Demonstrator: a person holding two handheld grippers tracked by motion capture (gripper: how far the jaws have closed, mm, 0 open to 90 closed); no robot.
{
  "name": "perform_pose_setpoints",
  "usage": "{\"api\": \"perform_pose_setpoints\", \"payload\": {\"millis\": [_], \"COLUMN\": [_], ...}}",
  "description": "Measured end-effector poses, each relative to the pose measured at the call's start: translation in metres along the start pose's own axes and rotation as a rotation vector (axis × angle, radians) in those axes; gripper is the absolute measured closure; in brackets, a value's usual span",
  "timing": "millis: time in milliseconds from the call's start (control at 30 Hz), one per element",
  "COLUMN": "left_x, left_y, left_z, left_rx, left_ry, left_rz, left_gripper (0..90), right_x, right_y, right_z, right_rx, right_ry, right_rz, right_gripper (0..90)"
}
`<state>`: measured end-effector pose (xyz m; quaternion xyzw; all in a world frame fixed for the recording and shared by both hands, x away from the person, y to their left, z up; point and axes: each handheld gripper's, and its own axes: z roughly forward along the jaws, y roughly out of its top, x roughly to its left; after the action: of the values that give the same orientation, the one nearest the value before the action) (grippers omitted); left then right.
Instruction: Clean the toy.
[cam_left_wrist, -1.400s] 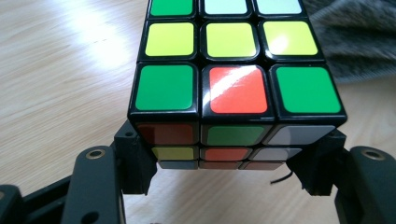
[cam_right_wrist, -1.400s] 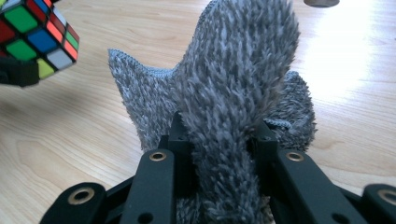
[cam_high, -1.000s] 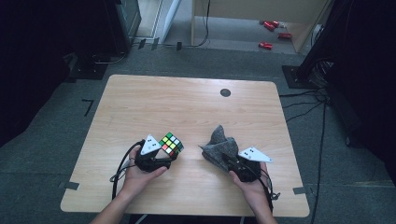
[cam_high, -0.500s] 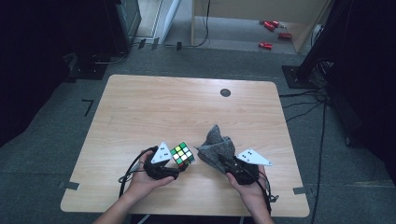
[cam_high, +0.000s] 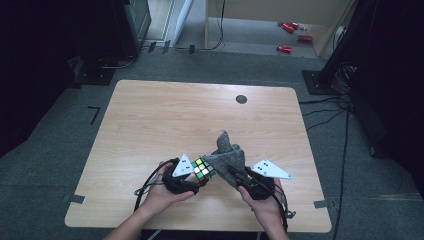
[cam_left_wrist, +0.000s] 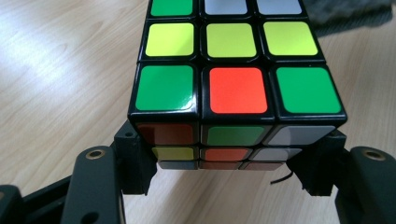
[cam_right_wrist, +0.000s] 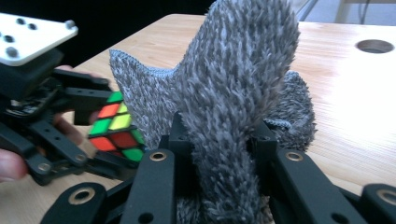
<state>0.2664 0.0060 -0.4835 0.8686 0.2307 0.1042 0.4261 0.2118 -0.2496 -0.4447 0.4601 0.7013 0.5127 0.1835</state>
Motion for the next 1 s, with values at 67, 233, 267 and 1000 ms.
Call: {"api": "perform_pose_setpoints", "payload": {"millis": [67,233,267,1000], "left_x": [-0.002,-0.007,-0.007,-0.009], "left_y": [0.004,0.011,0.012,0.026], "left_z": [0.003,0.009,0.011,0.018], "left_rx": [0.006,0.038,0.049,0.085], "left_ry": [0.002,0.021,0.034,0.072], "left_rz": [0.006,0.029,0.027,-0.029], "left_gripper": [35.1,35.2,35.1,35.3], "right_x": [0.006,0.016,0.022,0.028], "right_y": [0.002,0.003,0.002,0.0], "right_z": [0.005,0.013,0.017,0.029], "right_rx": [0.003,0.018,0.024,0.001], "right_ry": [0.005,-0.003,-0.034,-0.088], "right_rz": [-0.01,-0.047,-0.079,-0.105], "right_gripper": [70.7,70.6,70.3,71.7]}}
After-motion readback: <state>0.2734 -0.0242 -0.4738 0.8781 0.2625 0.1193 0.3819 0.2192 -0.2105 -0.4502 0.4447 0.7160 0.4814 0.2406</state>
